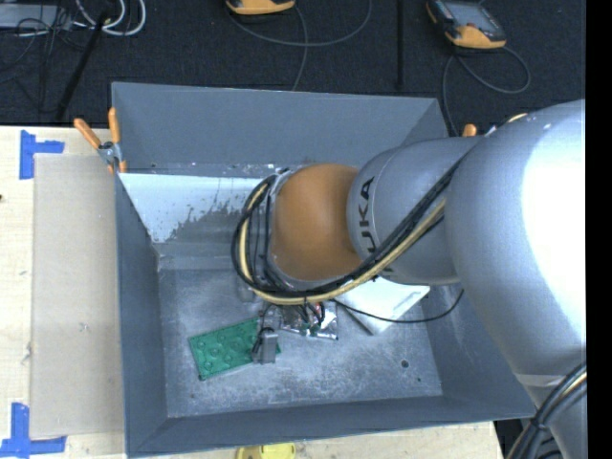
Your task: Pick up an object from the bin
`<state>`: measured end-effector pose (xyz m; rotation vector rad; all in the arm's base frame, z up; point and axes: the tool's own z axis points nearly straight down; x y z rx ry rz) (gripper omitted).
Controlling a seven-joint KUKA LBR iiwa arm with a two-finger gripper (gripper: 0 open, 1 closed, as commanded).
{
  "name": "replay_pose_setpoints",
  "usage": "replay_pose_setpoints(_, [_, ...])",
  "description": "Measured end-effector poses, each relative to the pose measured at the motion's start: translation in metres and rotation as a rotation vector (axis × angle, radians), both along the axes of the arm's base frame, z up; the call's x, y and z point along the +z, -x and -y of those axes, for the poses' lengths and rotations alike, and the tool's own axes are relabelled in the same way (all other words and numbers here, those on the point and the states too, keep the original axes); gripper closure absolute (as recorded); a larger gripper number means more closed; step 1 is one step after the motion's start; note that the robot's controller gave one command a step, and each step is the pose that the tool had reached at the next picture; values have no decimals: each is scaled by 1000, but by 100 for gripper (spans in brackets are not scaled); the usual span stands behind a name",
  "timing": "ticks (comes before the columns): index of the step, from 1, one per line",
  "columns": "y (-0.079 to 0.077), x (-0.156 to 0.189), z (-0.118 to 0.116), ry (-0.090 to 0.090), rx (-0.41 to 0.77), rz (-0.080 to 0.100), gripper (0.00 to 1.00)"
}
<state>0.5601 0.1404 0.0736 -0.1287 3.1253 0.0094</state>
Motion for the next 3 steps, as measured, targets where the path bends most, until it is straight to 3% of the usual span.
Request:
replay_pose_setpoints(1, [1,0,-11,4,-25,-6,0])
replay_pose_setpoints(2, [2,-1,-12,3,-28,-13,100])
replay_pose_setpoints(3, [0,60,-12,4,-29,-8,100])
